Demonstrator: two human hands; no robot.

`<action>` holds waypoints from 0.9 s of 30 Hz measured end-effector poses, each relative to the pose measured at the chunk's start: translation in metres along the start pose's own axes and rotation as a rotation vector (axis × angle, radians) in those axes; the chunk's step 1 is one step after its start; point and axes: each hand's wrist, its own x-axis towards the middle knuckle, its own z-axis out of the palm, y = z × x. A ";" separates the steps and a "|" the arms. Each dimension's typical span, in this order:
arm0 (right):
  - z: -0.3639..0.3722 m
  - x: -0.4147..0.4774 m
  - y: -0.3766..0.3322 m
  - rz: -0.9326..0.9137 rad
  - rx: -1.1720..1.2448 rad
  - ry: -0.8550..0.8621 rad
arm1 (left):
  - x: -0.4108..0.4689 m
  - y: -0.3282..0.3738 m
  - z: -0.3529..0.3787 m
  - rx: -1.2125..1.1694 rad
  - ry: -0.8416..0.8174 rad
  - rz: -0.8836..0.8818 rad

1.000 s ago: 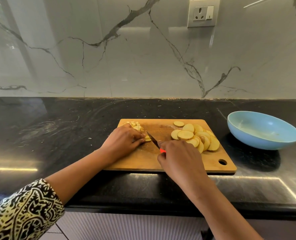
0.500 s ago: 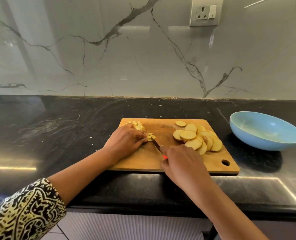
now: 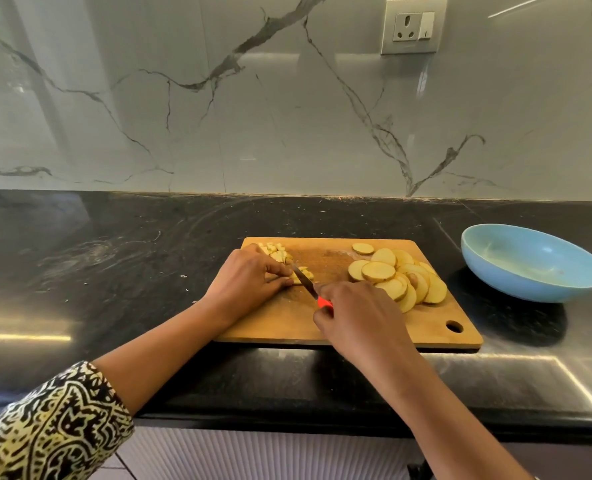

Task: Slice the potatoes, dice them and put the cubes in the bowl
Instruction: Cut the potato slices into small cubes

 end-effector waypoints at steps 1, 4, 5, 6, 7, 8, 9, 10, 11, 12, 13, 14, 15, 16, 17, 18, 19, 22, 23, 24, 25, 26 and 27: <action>0.001 0.000 0.000 -0.002 0.003 -0.004 | 0.000 0.001 0.000 0.003 0.008 0.010; 0.007 0.006 -0.002 0.002 -0.040 -0.045 | 0.001 0.000 0.002 0.007 0.020 0.049; 0.010 0.010 -0.005 -0.007 -0.070 -0.062 | 0.001 0.000 0.003 0.010 0.025 0.061; 0.013 0.013 -0.010 -0.022 -0.099 -0.075 | 0.002 0.000 0.003 0.016 0.028 0.068; 0.015 0.015 -0.014 -0.039 -0.120 -0.085 | 0.002 0.000 0.003 0.021 0.032 0.070; 0.016 0.015 -0.016 -0.055 -0.134 -0.090 | 0.002 -0.001 0.004 0.026 0.035 0.068; 0.017 0.014 -0.016 -0.069 -0.144 -0.088 | 0.001 -0.001 0.004 0.035 0.039 0.071; 0.018 0.009 -0.013 -0.078 -0.146 -0.081 | 0.001 -0.002 0.005 0.045 0.037 0.075; 0.017 0.002 -0.010 -0.082 -0.142 -0.071 | 0.000 -0.003 0.006 0.050 0.034 0.077; 0.015 -0.005 -0.006 -0.084 -0.133 -0.063 | 0.000 -0.004 0.006 0.052 0.029 0.073; 0.011 -0.011 -0.001 -0.076 -0.116 -0.061 | 0.000 -0.004 0.005 0.052 0.022 0.063; 0.007 -0.015 0.003 -0.060 -0.088 -0.058 | 0.000 -0.004 0.004 0.046 0.011 0.045; 0.003 -0.016 0.009 -0.043 -0.054 -0.050 | 0.000 -0.003 0.002 0.034 -0.002 0.023; 0.001 -0.014 0.013 -0.030 -0.019 -0.035 | 0.001 -0.003 0.001 0.009 -0.015 -0.001; -0.001 -0.012 0.017 -0.015 0.009 -0.019 | 0.001 -0.002 -0.001 -0.027 -0.026 -0.022; -0.001 -0.008 0.019 -0.004 0.030 -0.005 | 0.000 -0.002 -0.002 -0.066 -0.034 -0.035; 0.000 -0.004 0.020 0.002 0.040 0.010 | 0.000 -0.002 -0.002 -0.095 -0.036 -0.040; 0.004 0.006 0.025 0.024 0.045 0.087 | -0.002 -0.003 -0.003 -0.112 -0.022 -0.043; 0.005 0.009 0.029 0.040 0.041 0.123 | -0.003 -0.003 -0.004 -0.121 -0.019 -0.045; 0.007 0.010 0.032 0.055 0.037 0.155 | -0.003 -0.004 -0.004 -0.132 -0.022 -0.044; 0.008 0.011 0.035 0.064 0.036 0.181 | -0.003 -0.004 -0.005 -0.142 -0.028 -0.043; 0.009 0.011 0.037 0.064 0.043 0.206 | -0.004 -0.004 -0.005 -0.151 -0.033 -0.042; 0.010 0.009 0.038 0.057 0.051 0.232 | -0.003 -0.004 -0.005 -0.155 -0.036 -0.040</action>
